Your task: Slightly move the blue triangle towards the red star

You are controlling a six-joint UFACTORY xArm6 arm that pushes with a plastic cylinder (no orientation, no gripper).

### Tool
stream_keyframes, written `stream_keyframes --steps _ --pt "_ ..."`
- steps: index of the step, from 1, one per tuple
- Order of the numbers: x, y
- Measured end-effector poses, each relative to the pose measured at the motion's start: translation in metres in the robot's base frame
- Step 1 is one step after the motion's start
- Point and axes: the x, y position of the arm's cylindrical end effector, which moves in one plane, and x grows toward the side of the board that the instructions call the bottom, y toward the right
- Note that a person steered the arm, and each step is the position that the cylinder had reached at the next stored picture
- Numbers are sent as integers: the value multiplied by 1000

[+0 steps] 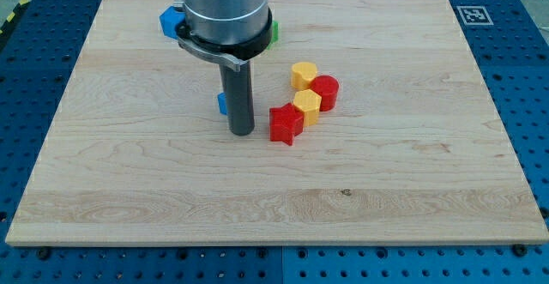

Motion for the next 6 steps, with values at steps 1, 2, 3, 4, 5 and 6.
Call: stream_keyframes --steps 1,2,3,4,5,6 --pt "0 -12" --pt "-10 -50" --pt "-50 -67" --pt "-76 -67" --pt "-69 -60" --pt "-52 -49"
